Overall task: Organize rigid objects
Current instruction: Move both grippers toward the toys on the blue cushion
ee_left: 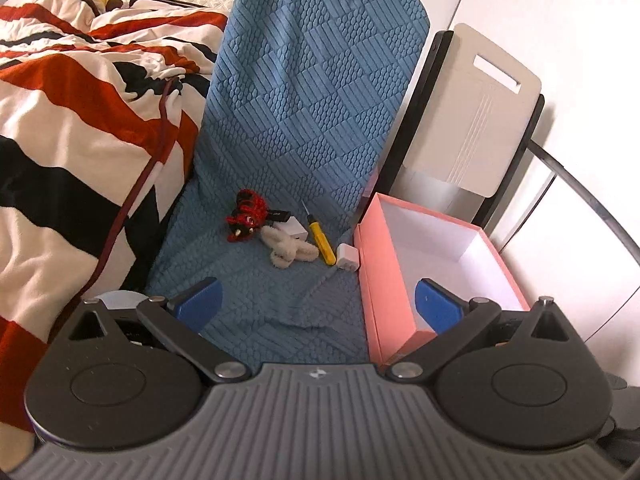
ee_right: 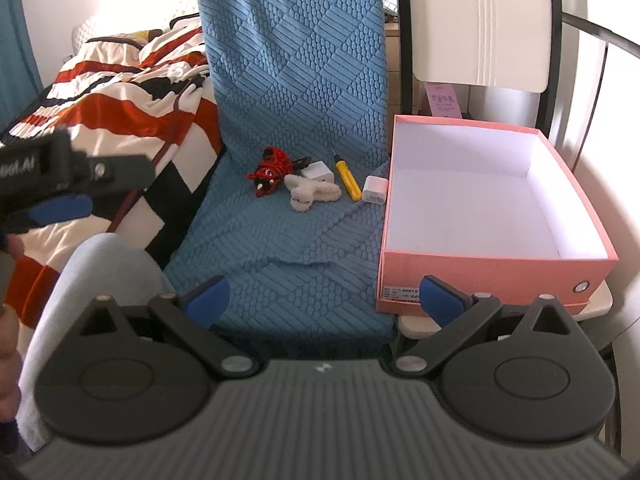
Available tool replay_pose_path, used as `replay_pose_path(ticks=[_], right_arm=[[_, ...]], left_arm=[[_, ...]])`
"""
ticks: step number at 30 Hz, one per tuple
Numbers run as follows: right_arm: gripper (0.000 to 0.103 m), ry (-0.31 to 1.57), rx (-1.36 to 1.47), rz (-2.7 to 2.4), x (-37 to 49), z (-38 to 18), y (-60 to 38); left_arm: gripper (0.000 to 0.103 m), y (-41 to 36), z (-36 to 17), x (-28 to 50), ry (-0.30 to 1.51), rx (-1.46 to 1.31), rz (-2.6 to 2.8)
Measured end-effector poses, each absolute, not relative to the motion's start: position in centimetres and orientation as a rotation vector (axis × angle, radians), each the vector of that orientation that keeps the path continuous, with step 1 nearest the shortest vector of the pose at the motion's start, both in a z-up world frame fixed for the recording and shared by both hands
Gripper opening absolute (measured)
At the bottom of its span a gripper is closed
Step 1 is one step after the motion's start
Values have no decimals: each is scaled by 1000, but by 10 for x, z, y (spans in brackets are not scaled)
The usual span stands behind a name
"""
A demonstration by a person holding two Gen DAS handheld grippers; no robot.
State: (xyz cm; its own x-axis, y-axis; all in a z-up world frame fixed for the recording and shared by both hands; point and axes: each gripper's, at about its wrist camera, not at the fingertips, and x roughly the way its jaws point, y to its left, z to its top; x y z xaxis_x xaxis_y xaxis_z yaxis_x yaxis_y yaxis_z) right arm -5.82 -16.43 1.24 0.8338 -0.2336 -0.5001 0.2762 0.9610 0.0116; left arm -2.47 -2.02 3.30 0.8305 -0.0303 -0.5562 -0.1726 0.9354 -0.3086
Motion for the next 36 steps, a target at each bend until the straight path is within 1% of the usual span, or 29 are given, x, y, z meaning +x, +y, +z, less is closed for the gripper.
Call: replay_pose_path(ticks=[12, 25, 31, 36], right_arm=[[103, 488, 133, -244, -58, 20, -167], [103, 500, 159, -230, -54, 18, -167], [103, 479, 244, -259, -54, 17, -172], [103, 477, 208, -292, -48, 16, -170]], left_arm=[[103, -15, 45, -28, 578, -336, 117], [103, -15, 45, -31, 588, -318, 127], [103, -12, 43, -26, 584, -308, 120], [103, -11, 37, -21, 581, -292, 120]])
